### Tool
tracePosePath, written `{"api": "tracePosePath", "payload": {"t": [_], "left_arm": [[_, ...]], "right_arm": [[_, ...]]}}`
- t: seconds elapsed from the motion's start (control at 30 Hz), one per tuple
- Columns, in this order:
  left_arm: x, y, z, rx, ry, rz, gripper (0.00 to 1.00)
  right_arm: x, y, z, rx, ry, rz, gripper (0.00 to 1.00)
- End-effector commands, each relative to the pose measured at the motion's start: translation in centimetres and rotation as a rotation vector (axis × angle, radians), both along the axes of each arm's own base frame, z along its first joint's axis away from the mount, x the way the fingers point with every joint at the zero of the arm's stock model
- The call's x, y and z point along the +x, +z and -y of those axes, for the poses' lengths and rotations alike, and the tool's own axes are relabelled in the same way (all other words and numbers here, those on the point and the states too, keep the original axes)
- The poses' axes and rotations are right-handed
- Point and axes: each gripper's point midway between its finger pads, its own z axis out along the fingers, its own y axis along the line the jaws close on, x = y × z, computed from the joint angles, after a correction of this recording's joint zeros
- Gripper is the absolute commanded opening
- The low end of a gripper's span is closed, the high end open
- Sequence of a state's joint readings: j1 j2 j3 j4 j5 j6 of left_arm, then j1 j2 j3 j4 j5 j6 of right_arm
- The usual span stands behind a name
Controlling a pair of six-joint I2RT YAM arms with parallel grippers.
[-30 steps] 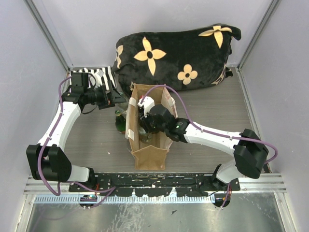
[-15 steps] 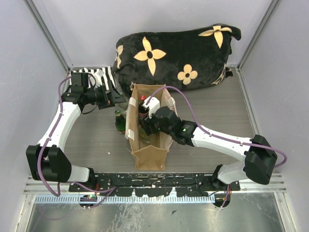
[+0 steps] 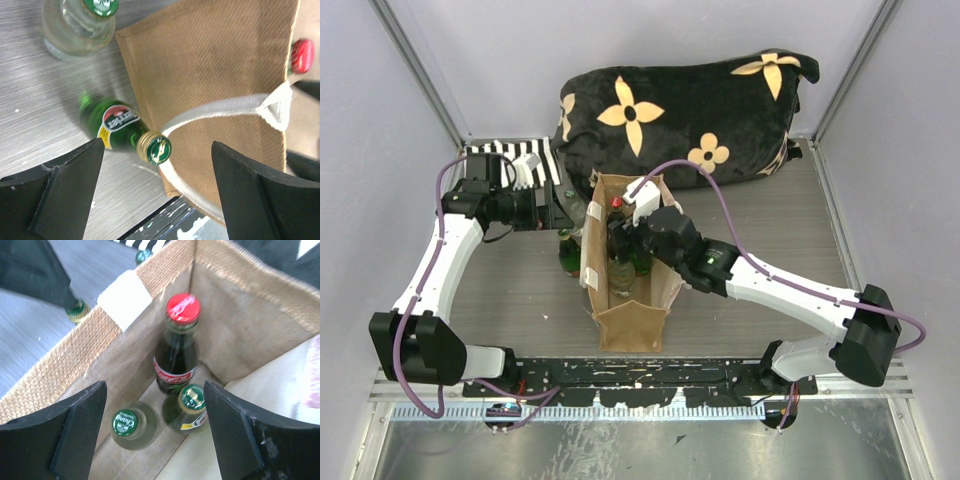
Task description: Place the beverage into the canvas bag
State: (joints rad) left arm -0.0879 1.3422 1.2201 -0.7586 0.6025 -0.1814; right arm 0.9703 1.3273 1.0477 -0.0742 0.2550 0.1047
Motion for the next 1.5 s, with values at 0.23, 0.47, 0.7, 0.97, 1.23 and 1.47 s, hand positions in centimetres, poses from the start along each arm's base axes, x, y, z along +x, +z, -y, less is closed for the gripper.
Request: {"api": "tracePosePath", "payload": {"t": [0.23,0.47,0.7,0.97,1.23,1.47], "left_arm": [[-2.7,0.4,-1.4,0.377,-0.224,0.015,0.94],[-1.5,-0.2,-2.0,0.542,-0.276,-0.094,0.89],[-1.9,-0.9,-2.5,0.632,-0.327,-0.203,0.81],[-1.9,-1.9,-1.7,0.630,-0.340,-0.228,0.79],[-1.3,-2.3,-0.3,0.611,-0.352,-0.220,0.78],[-0.7,-2.9,0.1,0.604,-0.348,-0.214,0.72]], "right_arm": [[3.2,9.2,2.7,0.127,-0.197,0.024,0.83],[4.2,9.2,5.0,0.102,-0.296,-0.076,0.83],[3.7,7.1,7.2,0.064,-0.353,-0.143,0.83],[3.4,6.1,8.2,0.059,-0.376,-0.159,0.83],[3.3,5.7,8.8,0.057,-0.392,-0.163,0.83],[3.2,5.8,9.4,0.064,-0.412,-0.157,0.83]]}}
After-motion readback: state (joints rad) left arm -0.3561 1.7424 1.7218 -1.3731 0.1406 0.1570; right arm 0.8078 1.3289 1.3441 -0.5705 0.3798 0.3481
